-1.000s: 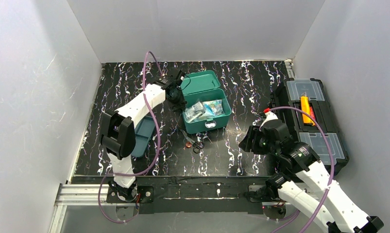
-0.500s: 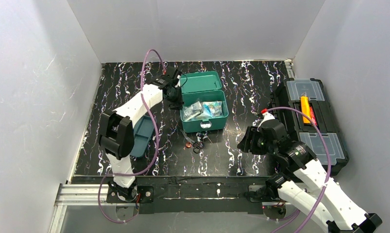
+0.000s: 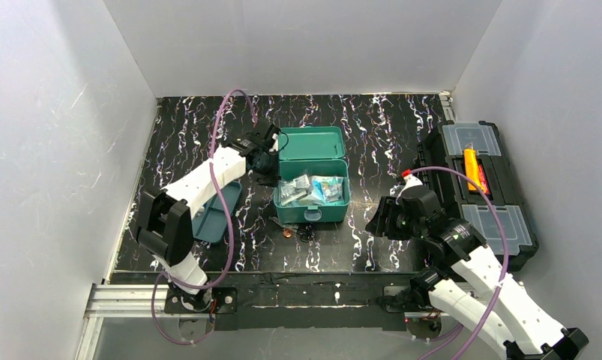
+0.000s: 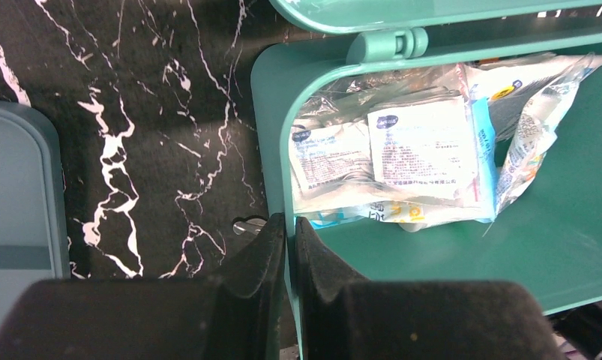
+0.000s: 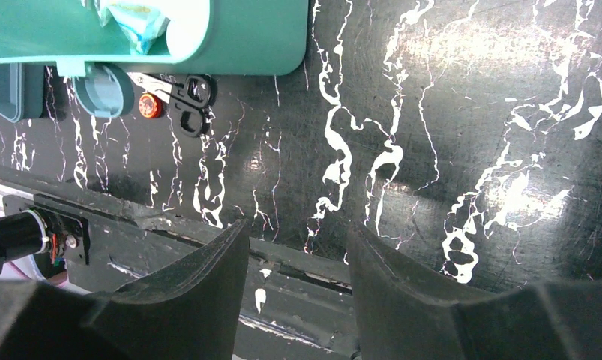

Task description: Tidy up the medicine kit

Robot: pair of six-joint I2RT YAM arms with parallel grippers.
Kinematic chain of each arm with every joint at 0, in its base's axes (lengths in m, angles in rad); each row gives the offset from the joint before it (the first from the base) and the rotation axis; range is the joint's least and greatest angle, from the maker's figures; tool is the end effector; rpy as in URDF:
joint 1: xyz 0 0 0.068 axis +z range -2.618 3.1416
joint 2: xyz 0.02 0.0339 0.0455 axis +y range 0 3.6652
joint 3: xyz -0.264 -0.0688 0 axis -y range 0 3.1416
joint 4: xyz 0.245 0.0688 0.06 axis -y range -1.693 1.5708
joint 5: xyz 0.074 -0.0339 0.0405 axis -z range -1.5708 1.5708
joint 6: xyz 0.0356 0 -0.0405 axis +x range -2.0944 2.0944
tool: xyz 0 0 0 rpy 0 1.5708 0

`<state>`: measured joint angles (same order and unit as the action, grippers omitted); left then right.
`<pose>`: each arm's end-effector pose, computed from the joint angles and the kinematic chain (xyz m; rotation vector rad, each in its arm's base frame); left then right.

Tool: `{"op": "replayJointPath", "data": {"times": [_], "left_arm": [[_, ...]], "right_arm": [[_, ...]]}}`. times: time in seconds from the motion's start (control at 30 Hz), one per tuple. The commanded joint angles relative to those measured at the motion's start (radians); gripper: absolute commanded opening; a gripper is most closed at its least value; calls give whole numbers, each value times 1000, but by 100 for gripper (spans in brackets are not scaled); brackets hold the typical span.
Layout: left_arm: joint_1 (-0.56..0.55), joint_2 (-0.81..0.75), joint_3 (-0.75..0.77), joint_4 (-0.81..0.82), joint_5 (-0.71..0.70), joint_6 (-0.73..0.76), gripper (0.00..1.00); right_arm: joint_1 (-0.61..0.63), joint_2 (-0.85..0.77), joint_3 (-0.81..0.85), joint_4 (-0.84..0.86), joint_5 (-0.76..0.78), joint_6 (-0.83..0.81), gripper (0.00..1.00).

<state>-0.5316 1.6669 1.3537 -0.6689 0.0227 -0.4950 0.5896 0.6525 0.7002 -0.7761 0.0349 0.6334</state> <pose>0.3080 -0.1820 0.2667 0.0567 2.6084 -0.4142 0.1120 0.0734 0.2725 0.0704 2.3696 0.5758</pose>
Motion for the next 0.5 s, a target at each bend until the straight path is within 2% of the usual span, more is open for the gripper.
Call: {"op": "replayJointPath", "data": {"times": [0.0,0.3,0.47], "left_arm": [[-65,-85,-52,-93,-8,5,0],[-150,-176,-164,-89,-43,-56,0],[-150,-136,-92,-108,-79,-49,0]], "right_arm": [[3,-4,-15,42,-10,10,57],[3,-6,-33,41,-20,11,57],[3,5,-42,52,-25,21,57]]}}
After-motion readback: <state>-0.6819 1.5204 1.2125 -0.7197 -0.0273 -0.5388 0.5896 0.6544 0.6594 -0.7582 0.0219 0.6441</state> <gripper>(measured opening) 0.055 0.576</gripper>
